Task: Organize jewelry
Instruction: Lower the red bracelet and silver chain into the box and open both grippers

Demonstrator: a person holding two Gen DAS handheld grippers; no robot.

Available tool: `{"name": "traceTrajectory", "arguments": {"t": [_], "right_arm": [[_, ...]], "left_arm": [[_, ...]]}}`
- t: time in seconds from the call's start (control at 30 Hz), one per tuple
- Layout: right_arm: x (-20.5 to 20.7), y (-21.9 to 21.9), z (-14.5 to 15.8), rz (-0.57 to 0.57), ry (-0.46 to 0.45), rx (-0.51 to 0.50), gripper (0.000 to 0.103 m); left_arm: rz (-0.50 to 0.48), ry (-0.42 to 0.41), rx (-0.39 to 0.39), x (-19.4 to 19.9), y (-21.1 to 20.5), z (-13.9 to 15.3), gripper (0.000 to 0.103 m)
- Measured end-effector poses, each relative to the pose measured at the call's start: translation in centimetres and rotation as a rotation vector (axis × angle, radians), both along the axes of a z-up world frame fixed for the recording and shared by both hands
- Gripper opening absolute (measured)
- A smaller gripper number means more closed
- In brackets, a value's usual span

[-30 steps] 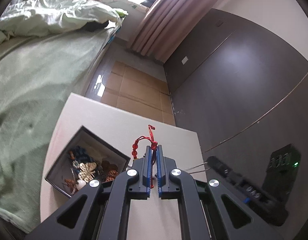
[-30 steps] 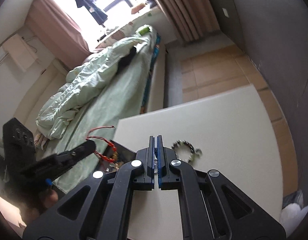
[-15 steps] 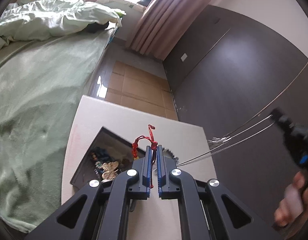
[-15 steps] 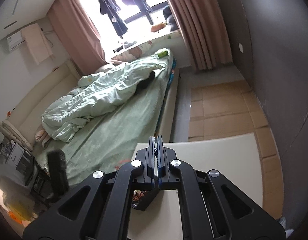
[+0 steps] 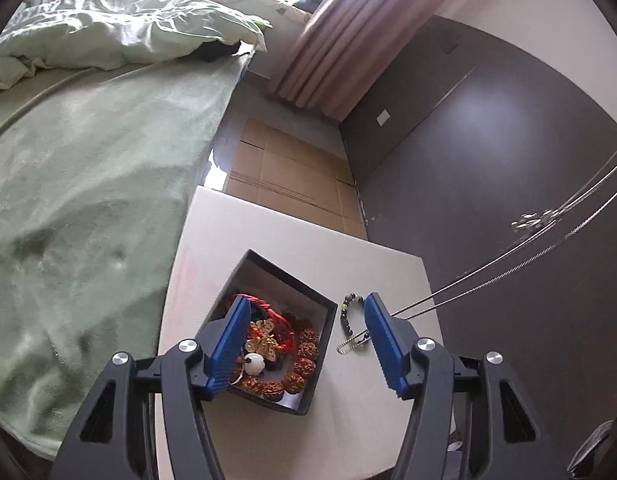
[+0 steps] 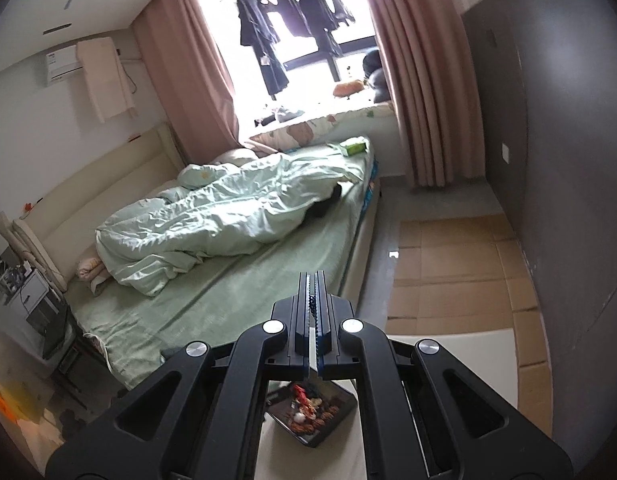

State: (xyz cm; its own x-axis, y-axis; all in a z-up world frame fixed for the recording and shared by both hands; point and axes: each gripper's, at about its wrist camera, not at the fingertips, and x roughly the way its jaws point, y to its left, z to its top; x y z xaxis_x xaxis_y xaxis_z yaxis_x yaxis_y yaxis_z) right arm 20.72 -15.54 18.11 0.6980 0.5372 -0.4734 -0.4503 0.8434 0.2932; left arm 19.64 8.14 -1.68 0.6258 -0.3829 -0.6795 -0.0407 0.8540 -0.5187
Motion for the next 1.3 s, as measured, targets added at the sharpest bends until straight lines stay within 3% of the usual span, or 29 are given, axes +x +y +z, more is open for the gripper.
{"name": "traceTrajectory", "arguments": {"t": [0.37, 0.63, 0.83, 1.03, 1.3], "right_arm": [[-1.3, 4.8, 3.9, 0.058, -0.067, -0.014, 0.003], [-0.7, 7.3, 2.5, 0.082, -0.047, -0.026, 0.003], [0.7, 9.0, -3.0, 0.093, 0.049, -0.068, 0.003], [3.3, 10.0, -11.3, 0.094, 0.216, -0.087, 0.003], [5.2, 10.5, -16.8, 0.119, 0.350, -0.094, 0.005]], "left_arm": [[0.063, -0.010, -0.016, -0.9, 3.0, 0.6, 0.057], [0.090, -0.020, -0.044, -1.4, 4.7, 0.8, 0.057], [0.117, -0.014, -0.055, -1.5, 5.5, 0.7, 0.057], [0.141, 0.006, -0.055, -1.5, 6.0, 0.3, 0.057], [0.154, 0.026, -0.042, -1.1, 6.1, -0.2, 0.057]]}}
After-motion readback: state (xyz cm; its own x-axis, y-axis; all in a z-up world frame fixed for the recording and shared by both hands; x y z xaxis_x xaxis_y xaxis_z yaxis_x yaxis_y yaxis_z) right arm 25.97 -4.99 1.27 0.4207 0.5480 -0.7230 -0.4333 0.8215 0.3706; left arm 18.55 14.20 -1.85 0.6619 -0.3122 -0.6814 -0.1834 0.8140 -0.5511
